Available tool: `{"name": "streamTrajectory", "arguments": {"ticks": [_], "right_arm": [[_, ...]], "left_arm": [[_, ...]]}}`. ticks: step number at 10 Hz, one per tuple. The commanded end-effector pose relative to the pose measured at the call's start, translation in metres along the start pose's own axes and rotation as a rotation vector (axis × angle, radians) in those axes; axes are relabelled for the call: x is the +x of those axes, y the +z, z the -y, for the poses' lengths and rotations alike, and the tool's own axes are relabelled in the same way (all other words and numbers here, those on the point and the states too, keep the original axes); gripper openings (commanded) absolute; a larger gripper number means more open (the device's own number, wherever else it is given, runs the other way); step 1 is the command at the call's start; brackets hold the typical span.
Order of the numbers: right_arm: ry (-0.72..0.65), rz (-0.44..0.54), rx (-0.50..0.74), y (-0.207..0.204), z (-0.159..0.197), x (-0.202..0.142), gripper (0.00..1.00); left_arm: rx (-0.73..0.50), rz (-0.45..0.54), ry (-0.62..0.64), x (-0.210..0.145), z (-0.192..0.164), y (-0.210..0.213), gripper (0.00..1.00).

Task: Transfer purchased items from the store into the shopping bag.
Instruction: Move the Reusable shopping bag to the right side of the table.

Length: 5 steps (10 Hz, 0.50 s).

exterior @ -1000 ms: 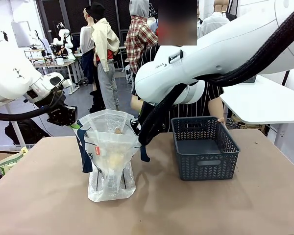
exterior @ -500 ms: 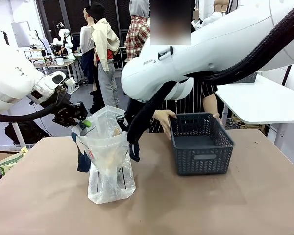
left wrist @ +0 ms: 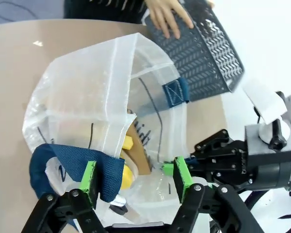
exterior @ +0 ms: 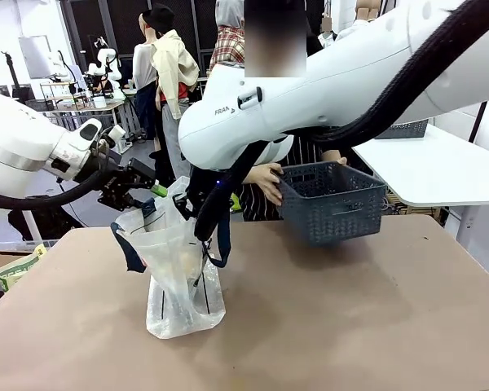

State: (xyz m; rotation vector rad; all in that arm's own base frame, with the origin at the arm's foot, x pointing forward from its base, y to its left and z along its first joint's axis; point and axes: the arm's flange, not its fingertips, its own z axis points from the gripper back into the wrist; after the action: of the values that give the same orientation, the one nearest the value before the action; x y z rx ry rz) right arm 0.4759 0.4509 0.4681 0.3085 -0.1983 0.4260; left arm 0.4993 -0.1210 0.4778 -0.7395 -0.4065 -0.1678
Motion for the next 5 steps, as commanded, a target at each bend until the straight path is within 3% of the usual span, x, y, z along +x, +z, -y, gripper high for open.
{"name": "streamTrajectory", "arguments": {"ticks": [1,5], "right_arm": [[0.005,0.003,-0.024,-0.004,-0.010,0.017,0.00],[0.121,-0.004,0.007,-0.008,-0.036,0.022,0.00]], "left_arm": [[-0.081,-0.008,-0.037,-0.007,-0.008,-0.007,0.78],[-0.137,-0.017,-0.069,-0.002,-0.003,-0.025,0.78]]}}
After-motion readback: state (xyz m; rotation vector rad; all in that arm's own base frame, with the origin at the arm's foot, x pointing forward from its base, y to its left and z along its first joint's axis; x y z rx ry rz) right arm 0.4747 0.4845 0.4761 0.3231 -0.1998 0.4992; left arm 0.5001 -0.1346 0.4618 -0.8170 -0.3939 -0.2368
